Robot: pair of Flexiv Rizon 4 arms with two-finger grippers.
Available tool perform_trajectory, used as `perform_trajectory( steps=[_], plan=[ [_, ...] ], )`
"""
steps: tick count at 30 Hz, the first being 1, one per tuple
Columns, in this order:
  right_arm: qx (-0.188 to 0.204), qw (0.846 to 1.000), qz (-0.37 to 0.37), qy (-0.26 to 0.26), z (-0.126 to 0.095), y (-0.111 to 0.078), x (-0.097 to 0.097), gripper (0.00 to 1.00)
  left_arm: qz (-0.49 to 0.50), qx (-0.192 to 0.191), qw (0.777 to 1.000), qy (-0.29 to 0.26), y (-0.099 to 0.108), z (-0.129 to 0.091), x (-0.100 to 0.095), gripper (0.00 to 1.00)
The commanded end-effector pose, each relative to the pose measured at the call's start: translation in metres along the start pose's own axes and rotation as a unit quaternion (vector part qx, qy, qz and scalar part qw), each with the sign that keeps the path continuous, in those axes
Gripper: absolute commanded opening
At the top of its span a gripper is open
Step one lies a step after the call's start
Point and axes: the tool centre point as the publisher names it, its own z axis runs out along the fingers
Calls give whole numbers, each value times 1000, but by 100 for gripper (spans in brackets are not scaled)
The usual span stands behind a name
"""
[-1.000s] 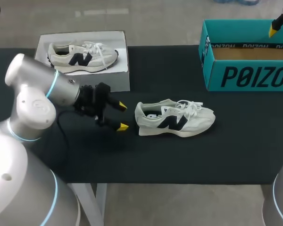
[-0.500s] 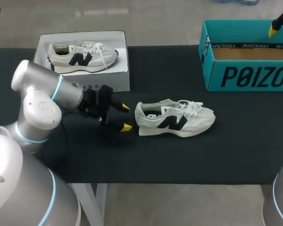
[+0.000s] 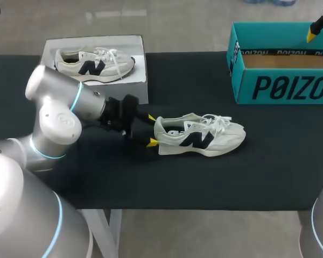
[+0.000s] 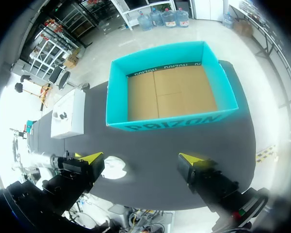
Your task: Take the shoe out of the shoebox, open the shoe tongue, remove and reinsert the insole, then place the shoe into the shoebox
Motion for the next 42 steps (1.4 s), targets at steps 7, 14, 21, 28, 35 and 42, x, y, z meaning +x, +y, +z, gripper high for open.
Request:
perform_trajectory(
  steps=[7, 14, 21, 28, 35, 42],
  plan=[
    [0, 1000, 0, -1, 0, 0, 0, 100, 7, 10, 1000, 17, -2, 26, -5, 100],
    [0, 1000, 0, -1, 0, 0, 0, 100, 17, 6, 999, 41, -2, 42, -2, 100],
    [0, 1000, 0, -1, 0, 0, 0, 100, 17, -2, 999, 36, -1, 46, 0, 28],
    [0, 1000, 0, -1, 0, 0, 0, 100, 25, 3, 998, 55, -2, 45, 4, 0],
    [0, 1000, 0, -1, 0, 0, 0, 100, 25, 3, 998, 55, -2, 45, 4, 0],
    [0, 1000, 0, -1, 0, 0, 0, 100, 25, 3, 998, 55, -2, 45, 4, 0]
  ],
)
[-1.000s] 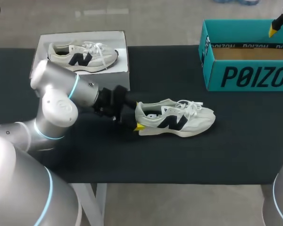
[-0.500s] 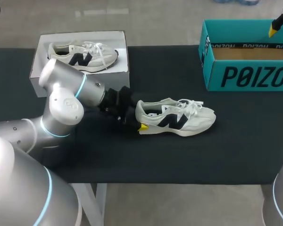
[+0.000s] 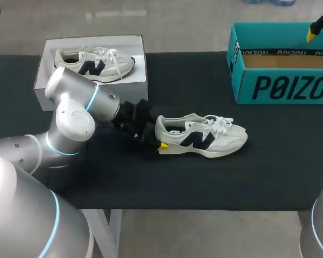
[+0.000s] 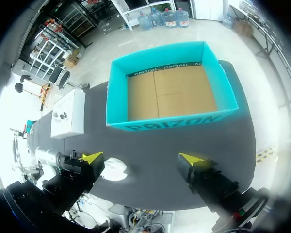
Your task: Take the shoe out of the shoebox, open the shoe tongue, remove and reinsert the insole, then place the shoe into the shoebox
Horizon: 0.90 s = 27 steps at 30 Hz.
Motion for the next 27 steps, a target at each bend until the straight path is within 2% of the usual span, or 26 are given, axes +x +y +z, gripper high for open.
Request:
perform_trajectory(
  steps=[1, 2, 3, 4, 5, 6, 7, 12, 16, 17, 27],
  plan=[
    [15, 999, -22, -29, 3, 4, 9, 100, 0, -1, 1000, 1, 1, 1, -2, 0],
    [22, 998, -37, -50, 7, 3, 15, 100, 0, -1, 1000, 1, 1, 1, -2, 0],
    [40, 993, -62, -93, 17, 0, 27, 100, 0, -1, 1000, 1, 1, 1, -2, 0],
    [59, 983, -81, -154, 26, -5, 37, 100, 0, -1, 1000, 1, 1, 1, -2, 0],
    [68, 972, -107, -197, 37, -13, 47, 100, 0, -1, 1000, 1, 1, 1, -2, 0],
    [77, 966, -118, -218, 43, -19, 54, 100, 0, -1, 1000, 1, 1, 1, -2, 0],
    [87, 950, -140, -266, 57, -31, 65, 100, 0, -1, 1000, 1, 1, 1, -2, 0],
    [114, 945, -135, -274, 90, -67, 99, 100, 0, -1, 1000, 1, 1, 1, -2, 0],
    [144, 945, -81, -283, 103, -88, 123, 100, 0, -1, 1000, 1, 1, 1, -2, 0],
    [152, 952, -45, -263, 104, -91, 127, 100, 0, -1, 1000, 1, 1, 1, -2, 0],
    [152, 952, -45, -263, 104, -91, 127, 100, 0, -1, 1000, 1, 1, 1, -2, 0]
  ],
)
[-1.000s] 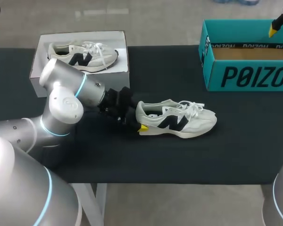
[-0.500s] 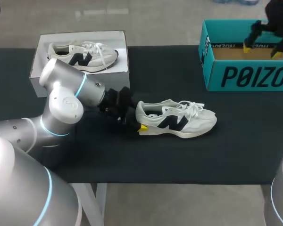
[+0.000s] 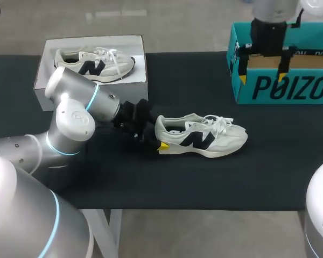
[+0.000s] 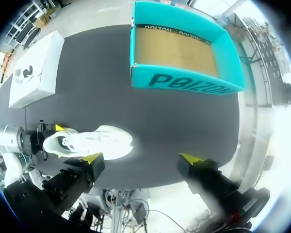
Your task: Take the shoe out of the shoebox, open the shoe tongue, remove and reinsert the insole, then place the shoe into the shoebox
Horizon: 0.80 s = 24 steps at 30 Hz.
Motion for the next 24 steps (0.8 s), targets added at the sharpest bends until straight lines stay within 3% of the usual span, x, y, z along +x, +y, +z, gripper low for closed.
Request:
perform_trajectory(
  steps=[1, 5, 7, 9, 16, 20, 24],
  plan=[
    [18, 999, 0, -40, 0, 7, 6, 100, 0, 0, 1000, 1, 1, 1, -2, 0],
    [18, 999, 0, -40, 0, 7, 6, 100, 0, 0, 1000, 1, 1, 1, -2, 0],
    [-4, 1000, -9, -21, 8, 6, 19, 100, 0, 0, 1000, 1, 1, 1, -2, 0],
    [-27, 999, -23, -41, 15, 2, 35, 100, 0, 0, 1000, 1, 1, 1, -2, 0],
    [-61, 996, -55, -38, 30, -11, 78, 100, 0, 0, 1000, 1, 1, 1, -2, 0],
    [-64, 994, -57, -69, 30, -20, 98, 100, 0, 0, 1000, 1, 1, 1, -2, 0],
    [-37, 998, -17, -56, 33, -30, 116, 100, 0, 0, 1000, 1, 1, 1, -2, 0]
  ],
)
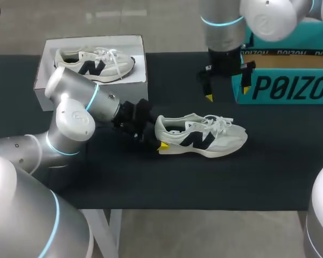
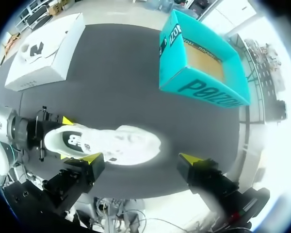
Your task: Take the shoe out of the shoebox, open the shoe tongue, remove and reinsert the insole, then place the shoe into the shoebox
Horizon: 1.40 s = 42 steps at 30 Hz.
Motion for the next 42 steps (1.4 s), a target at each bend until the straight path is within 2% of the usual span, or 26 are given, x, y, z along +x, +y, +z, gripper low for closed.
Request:
perform_trajectory(
  steps=[1, 5, 10, 17, 20, 21, 28, 35, 39, 42],
  plan=[
    [25, 999, 42, -19, 1, -5, 25, 100, 0, 0, 1000, 1, 1, 1, -2, 0],
    [40, 997, 61, -2, 10, -11, 49, 100, 0, 0, 1000, 1, 1, 1, -2, 0],
    [19, 999, 41, -3, 30, -12, 76, 100, 0, 0, 1000, 1, 1, 1, -2, 0],
    [13, 1000, 14, -16, 51, -2, 90, 100, 0, 0, 1000, 1, 1, 1, -2, 0],
    [8, 999, 6, -40, 60, 1, 96, 100, 0, 0, 1000, 1, 1, 1, -2, 0],
    [11, 999, 4, -30, 63, 1, 97, 100, 0, 0, 1000, 1, 1, 1, -2, 0],
    [28, 998, 2, -52, 79, 5, 100, 100, 0, 0, 1000, 1, 1, 1, -2, 0],
    [52, 994, 4, -93, 94, -5, 96, 100, 0, 0, 1000, 1, 1, 1, -2, 0],
    [60, 991, 34, -116, 94, -7, 76, 100, 0, 0, 1000, 1, 1, 1, -2, 0],
    [61, 989, 67, -120, 85, -6, 55, 100, 0, 0, 1000, 1, 1, 1, -2, 0]
  ],
)
